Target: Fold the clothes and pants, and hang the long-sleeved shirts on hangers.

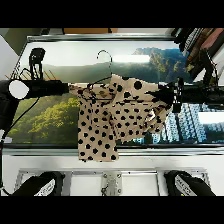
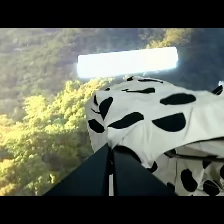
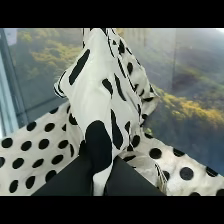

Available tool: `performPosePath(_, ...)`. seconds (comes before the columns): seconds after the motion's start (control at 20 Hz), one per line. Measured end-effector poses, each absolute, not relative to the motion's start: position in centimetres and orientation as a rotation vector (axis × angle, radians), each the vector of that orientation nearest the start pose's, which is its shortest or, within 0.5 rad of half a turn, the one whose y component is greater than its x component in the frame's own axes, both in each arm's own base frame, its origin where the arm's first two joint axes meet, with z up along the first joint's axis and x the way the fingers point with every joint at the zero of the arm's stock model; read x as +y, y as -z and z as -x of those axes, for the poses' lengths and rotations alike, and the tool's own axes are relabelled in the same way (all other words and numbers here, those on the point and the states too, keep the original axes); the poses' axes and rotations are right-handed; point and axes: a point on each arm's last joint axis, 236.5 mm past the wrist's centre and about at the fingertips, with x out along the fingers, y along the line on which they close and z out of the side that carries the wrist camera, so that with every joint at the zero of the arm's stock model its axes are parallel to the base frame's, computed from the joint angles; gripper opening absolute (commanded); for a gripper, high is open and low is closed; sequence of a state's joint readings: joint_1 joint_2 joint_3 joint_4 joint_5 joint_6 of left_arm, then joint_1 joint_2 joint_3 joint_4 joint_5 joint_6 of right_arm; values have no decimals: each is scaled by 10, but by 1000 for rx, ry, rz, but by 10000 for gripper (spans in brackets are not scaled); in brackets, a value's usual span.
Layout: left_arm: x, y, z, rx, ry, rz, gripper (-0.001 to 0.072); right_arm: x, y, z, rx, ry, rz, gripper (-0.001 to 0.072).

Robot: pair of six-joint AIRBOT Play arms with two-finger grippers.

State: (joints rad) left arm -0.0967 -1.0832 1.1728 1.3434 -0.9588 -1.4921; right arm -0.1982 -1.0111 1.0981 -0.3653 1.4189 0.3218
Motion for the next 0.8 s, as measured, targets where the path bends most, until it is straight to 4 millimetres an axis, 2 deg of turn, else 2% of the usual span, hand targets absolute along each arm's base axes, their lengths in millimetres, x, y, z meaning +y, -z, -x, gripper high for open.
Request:
performPosePath(0.15,-83,-132,-402,848,247,85,11,154,-210,-330,401,-1098,65,4)
performPosePath(0.3,-79,-133,-396,861,240,61,11,160,-224,-328,348,-1122,36,4)
performPosePath(0.45,-77,-115,-392,933,236,43,12,163,-239,-328,291,-1122,13,4)
performPosePath(0.65,-77,-87,-395,1015,236,43,12,164,-250,-327,257,-1115,8,4)
performPosePath(0.8,-77,-80,-397,1031,233,41,11,164,-253,-326,244,-1113,9,4)
